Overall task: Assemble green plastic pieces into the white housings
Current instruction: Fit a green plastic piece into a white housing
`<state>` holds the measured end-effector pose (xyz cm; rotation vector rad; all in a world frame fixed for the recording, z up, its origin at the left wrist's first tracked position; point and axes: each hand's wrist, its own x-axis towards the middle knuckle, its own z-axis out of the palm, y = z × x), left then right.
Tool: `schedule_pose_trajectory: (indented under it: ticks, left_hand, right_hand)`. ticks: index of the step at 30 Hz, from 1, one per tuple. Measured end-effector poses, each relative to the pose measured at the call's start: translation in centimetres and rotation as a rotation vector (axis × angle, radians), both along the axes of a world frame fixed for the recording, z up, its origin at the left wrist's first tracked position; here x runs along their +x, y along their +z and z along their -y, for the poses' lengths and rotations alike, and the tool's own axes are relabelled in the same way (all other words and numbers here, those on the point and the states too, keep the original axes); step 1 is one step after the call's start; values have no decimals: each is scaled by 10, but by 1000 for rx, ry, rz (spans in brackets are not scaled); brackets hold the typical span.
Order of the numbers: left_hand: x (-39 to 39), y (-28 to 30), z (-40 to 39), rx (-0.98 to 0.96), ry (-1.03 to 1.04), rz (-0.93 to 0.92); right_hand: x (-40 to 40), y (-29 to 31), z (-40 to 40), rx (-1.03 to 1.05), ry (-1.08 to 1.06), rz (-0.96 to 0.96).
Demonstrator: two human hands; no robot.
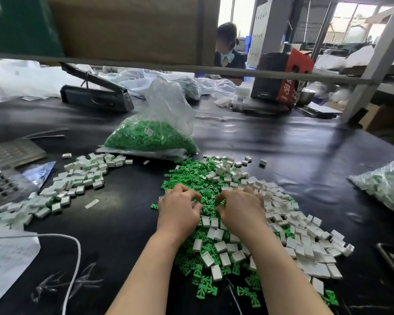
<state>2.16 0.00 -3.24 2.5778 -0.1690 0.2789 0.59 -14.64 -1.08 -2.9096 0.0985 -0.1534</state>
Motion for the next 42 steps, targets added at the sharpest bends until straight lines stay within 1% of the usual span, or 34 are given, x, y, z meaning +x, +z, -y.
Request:
schedule_pose_trajectory:
  ticks: [3,9,12,14,16,18,20,22,25,27,29,31,36,42]
  left_hand:
    - [0,1,-1,-7,-8,-13]
    - [-1,4,-3,-52,-14,-16]
    - [-3,6,-5,-142,-2,3]
    - [-4,8,-7,-225,7,-15]
    - [-3,9,-9,-311,33,-34]
    - [-2,10,-9,-392,59,-47]
    - [-1,9,-9,-460,77,-62]
    - [0,9,-10,-524,93,-67]
    - [1,10,-12,-642,102,-74]
    - [1,13,-12,-759,77,-84]
    - [1,17,-12,-920,29,-108]
    - [1,20,-12,-1053,-19,-136]
    - [-2,25,-12,-1196,-82,-176]
    - [-4,30,-14,-1460,-164,-295]
  right_hand:
    - [1,0,-1,41,-8,33]
    - [1,-3,1,111,19,33]
    - [1,-1,3,170,52,66]
    - [2,4,5,252,110,64]
    - [1,10,6,353,196,7]
    - [-2,14,5,390,276,-77]
    - [-4,15,4,365,301,-119]
    - [-4,13,2,308,295,-75]
    - [-2,9,-4,135,239,39]
    - [-2,4,-6,38,193,20]
    - [-1,-1,-7,39,177,-21]
    - [1,-2,-7,35,172,-1]
    - [3,-4,-8,39,165,24]
    - [1,-2,-11,41,249,-2]
